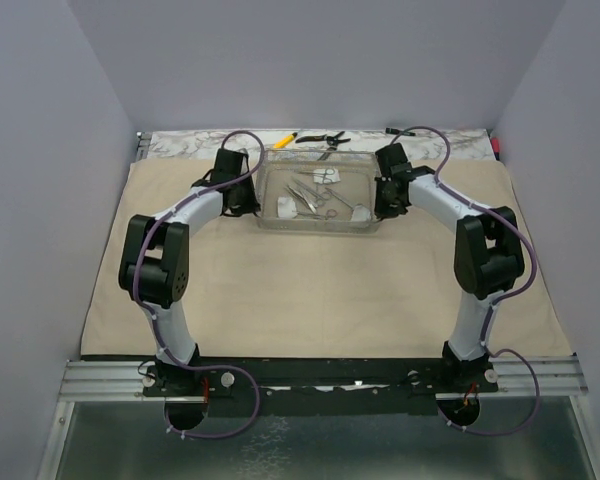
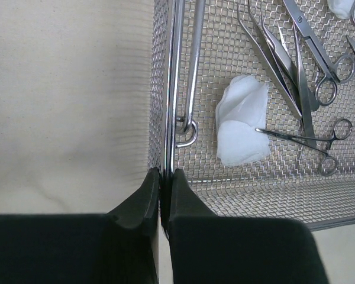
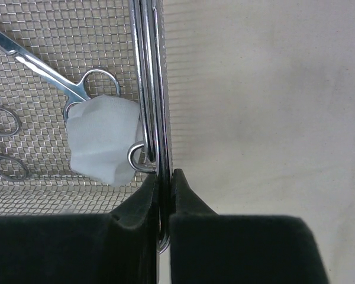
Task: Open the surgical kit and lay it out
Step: Pick up the container from the surgical kit, then place the container in the surgical kit, then adjust the container in the surgical kit.
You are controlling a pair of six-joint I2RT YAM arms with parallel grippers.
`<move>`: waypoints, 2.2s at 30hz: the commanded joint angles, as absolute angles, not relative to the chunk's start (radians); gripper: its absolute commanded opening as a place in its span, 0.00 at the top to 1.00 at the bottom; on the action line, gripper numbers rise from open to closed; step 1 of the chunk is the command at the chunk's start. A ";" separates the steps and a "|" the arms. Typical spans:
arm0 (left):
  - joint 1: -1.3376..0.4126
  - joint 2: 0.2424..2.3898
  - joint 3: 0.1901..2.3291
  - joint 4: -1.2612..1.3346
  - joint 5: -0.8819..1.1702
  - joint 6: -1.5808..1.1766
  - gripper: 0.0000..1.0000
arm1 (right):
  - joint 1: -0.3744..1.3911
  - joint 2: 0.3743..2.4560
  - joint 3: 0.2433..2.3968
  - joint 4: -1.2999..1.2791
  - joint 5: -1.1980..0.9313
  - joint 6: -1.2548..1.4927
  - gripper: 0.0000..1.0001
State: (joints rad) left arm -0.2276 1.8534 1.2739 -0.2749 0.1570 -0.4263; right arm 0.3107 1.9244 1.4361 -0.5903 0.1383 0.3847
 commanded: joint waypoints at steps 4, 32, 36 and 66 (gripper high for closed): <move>-0.268 1.824 1.387 -0.251 0.112 -0.503 1.00 | 0.302 1.855 1.529 -0.682 0.424 0.414 0.99; -0.596 1.942 1.430 -0.049 -0.005 -0.617 1.00 | -0.093 1.736 1.189 -0.107 0.471 -0.070 0.99; -0.597 1.954 1.419 -0.062 0.000 -0.620 1.00 | -0.101 1.740 1.158 -0.098 0.411 -0.072 0.99; -0.550 1.981 1.591 -0.183 0.060 -0.502 0.37 | -0.078 1.595 1.271 -0.348 -0.035 0.112 0.30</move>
State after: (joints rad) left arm -0.5762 1.9881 1.5276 -0.1677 -0.0132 -0.5293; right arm -0.0959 1.6470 1.2072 -0.3099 0.0921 0.0616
